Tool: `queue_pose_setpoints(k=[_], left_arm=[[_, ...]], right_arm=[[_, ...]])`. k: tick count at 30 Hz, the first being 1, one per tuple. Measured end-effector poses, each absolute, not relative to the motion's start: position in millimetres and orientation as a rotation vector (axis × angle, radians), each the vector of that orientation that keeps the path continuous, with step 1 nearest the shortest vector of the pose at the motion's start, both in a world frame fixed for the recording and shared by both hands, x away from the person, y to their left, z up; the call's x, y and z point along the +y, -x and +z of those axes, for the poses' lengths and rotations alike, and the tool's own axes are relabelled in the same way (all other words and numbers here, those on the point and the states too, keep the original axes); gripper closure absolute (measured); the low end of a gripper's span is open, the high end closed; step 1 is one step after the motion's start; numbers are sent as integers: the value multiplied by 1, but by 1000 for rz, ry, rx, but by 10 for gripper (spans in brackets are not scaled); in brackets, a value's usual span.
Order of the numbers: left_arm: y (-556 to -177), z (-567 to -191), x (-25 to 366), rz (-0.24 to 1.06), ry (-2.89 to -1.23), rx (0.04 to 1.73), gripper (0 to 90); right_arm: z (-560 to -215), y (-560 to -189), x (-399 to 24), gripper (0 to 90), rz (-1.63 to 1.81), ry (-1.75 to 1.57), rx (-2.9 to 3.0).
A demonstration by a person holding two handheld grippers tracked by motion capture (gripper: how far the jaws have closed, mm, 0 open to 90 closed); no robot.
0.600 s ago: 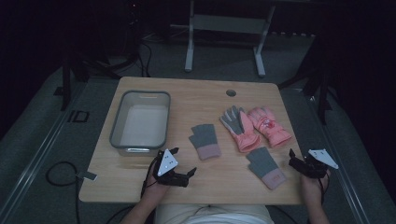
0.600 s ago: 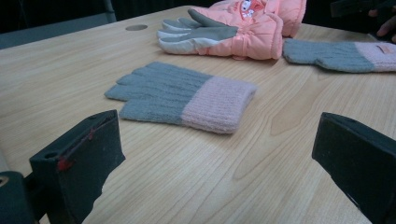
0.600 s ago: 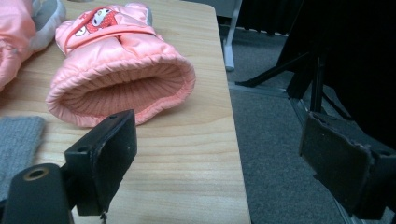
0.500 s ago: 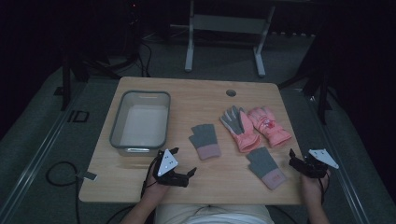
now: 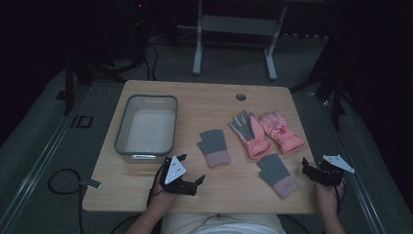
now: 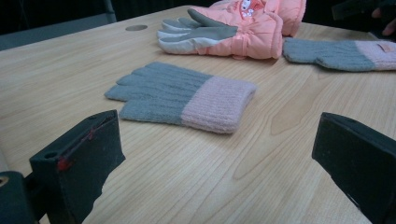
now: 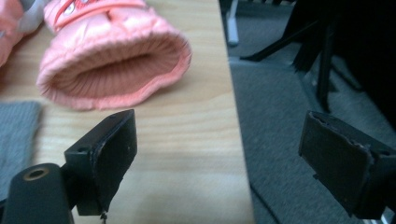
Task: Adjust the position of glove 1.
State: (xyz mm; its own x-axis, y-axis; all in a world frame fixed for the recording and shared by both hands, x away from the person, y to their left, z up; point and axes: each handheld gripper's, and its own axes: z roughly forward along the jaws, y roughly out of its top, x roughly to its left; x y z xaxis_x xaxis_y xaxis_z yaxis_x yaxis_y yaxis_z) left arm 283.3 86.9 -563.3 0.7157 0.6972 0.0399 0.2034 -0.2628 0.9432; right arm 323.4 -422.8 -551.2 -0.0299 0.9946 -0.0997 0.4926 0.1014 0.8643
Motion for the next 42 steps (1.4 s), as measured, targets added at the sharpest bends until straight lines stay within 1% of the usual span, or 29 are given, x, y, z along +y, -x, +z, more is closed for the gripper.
queue_pose_setpoints(k=[5, 11, 20, 29, 30, 33, 36, 39, 42], left_arm=[[-283, -563, 87, 560, -1813, 705, 13], [-283, -563, 87, 560, -1814, 706, 13], [-283, -563, 87, 560, -1813, 708, 14], [-283, -563, 87, 564, -1813, 705, 13], [-283, -563, 86, 564, -1813, 705, 13], [-283, -563, 86, 563, -1814, 705, 13], [-283, -563, 87, 562, -1812, 704, 14], [-283, -563, 87, 561, -1813, 704, 13], [-283, -563, 87, 561, -1812, 704, 13]], right_arm=[[-546, -321, -423, 114, 856, -1533, 1643], [-527, -315, -419, 114, 880, -1541, 1634], [-512, -320, -407, 112, 905, -1502, 1690], [-476, -333, -394, 116, 935, -1446, 1685], [-471, -333, -393, 147, 952, -1439, 1684], [-457, -336, -391, 163, 1028, -1448, 1740], [-448, -339, -389, 163, 1071, -1478, 1757], [-439, -342, -382, 135, 1066, -1465, 1755], [-432, -346, -375, 132, 1084, -1450, 1780]])
